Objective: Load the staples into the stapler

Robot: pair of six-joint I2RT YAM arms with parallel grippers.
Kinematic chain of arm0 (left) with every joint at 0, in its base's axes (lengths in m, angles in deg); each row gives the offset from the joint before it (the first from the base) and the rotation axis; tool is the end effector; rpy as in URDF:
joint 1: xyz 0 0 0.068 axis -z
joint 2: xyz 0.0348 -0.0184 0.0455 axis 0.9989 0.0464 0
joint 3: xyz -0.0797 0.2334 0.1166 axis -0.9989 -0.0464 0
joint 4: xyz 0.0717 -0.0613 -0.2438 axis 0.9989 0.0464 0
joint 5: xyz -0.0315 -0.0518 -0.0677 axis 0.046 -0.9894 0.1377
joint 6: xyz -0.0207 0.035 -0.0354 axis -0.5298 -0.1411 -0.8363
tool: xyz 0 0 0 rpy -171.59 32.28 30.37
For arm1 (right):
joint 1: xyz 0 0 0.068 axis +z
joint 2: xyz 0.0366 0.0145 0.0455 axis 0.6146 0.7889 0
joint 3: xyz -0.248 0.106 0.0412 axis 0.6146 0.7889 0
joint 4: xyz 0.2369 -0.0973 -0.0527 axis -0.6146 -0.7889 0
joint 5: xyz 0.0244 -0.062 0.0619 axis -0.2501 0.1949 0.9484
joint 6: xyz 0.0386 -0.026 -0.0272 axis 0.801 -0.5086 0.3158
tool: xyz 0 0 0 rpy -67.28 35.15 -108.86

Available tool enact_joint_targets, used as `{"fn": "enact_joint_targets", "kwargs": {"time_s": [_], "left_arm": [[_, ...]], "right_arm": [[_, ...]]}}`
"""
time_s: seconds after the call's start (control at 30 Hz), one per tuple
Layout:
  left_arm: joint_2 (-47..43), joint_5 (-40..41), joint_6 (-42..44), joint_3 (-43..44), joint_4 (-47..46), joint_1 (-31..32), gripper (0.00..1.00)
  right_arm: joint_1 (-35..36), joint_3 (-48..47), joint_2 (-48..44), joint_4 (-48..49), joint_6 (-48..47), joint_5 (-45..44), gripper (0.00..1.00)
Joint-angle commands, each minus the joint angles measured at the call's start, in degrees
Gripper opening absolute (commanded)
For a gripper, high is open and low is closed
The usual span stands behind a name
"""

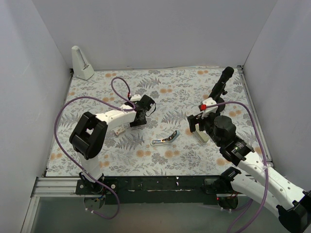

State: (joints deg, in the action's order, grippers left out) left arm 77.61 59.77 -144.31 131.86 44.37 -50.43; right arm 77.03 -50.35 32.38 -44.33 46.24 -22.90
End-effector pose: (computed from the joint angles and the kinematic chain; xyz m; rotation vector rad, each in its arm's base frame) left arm 0.2905 -0.1976 0.1793 -1.0763 2.3433 -0.0281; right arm 0.1461 0.1049 0.2992 -0.4174 1.6532 0.1850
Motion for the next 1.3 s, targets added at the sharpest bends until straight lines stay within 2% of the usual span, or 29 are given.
{"fn": "enact_joint_targets", "kwargs": {"time_s": [0.0,1.27], "left_arm": [[0.2,-0.8,0.1,0.3,-0.7,-0.4,0.36],[1.0,-2.1,-0.3,-1.3,-1.3,-1.3,0.39]], "right_arm": [[0.1,-0.4,-0.1,2.2,0.5,-0.5,0.96],[0.1,-0.5,0.5,1.7,0.3,-0.5,0.97]]}}
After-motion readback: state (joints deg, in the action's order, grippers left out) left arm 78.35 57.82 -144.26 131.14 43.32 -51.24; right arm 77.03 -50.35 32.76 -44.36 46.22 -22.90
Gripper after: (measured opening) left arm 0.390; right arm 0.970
